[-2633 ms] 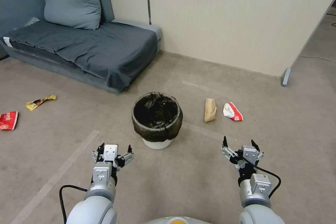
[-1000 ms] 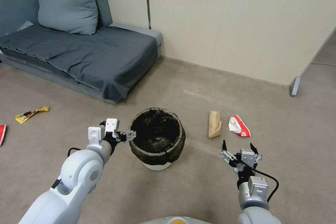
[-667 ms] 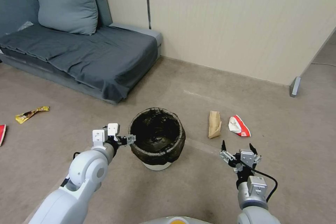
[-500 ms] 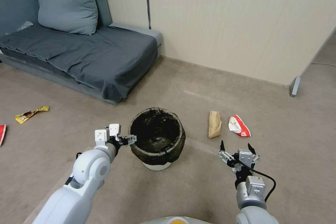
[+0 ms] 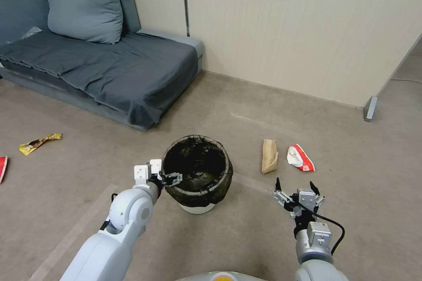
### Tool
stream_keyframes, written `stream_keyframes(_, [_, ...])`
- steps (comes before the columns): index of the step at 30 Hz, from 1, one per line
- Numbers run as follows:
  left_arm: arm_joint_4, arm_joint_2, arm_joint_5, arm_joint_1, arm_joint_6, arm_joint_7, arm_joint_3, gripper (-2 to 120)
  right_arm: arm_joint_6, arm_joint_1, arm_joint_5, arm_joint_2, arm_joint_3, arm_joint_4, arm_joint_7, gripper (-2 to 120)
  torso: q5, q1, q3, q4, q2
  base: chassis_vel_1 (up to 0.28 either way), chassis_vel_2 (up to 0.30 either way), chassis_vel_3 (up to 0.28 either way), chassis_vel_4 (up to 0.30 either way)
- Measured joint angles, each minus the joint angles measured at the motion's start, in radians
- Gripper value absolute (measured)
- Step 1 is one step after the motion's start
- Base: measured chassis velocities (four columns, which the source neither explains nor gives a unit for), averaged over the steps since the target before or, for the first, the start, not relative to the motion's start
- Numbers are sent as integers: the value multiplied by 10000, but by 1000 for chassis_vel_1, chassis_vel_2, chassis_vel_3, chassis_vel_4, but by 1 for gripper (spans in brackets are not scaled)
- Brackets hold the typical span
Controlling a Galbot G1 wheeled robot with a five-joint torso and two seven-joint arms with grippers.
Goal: Pick up the trash bin, then pick up the garbage from the floor and place it into the trash bin.
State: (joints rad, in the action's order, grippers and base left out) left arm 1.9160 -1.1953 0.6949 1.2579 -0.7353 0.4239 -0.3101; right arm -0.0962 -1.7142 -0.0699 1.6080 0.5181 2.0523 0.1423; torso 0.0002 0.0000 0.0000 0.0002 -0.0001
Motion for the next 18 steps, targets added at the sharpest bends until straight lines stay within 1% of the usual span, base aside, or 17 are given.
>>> stream_keyframes(7, [-241,-156,-576,5,28,-18,-43,100,13,17,-7,0,6,-77,7,100,7,0,-2,0,1,0,0,0,0])
stream_keyframes(13, [-424,-288,-649,26,40,-110,-69,100,22,29,-23,0,-9,-116,10,100,12,-2,-5,2,4,0,0,0,0])
stream_keyframes(15, [-477,-306,-839,80,45,-324,-77,100,26,38,-32,0,-10,-122,17,100,9,-2,-5,1,5,0,0,0,0])
stream_keyframes(16, [-476,-303,-899,138,47,-443,-86,97,26,41,-40,0,-9,-127,24,100,8,-2,-5,1,6,0,0,0,0])
stream_keyframes(17, [-476,-303,-899,138,47,-443,-86,97,26,41,-40,0,-9,-127,24,100,8,-2,-5,1,6,0,0,0,0])
stream_keyframes(18, [-476,-290,-1050,217,50,-634,-89,92,28,46,-50,-1,-7,-135,37,100,8,-2,-6,1,6,0,0,0,0])
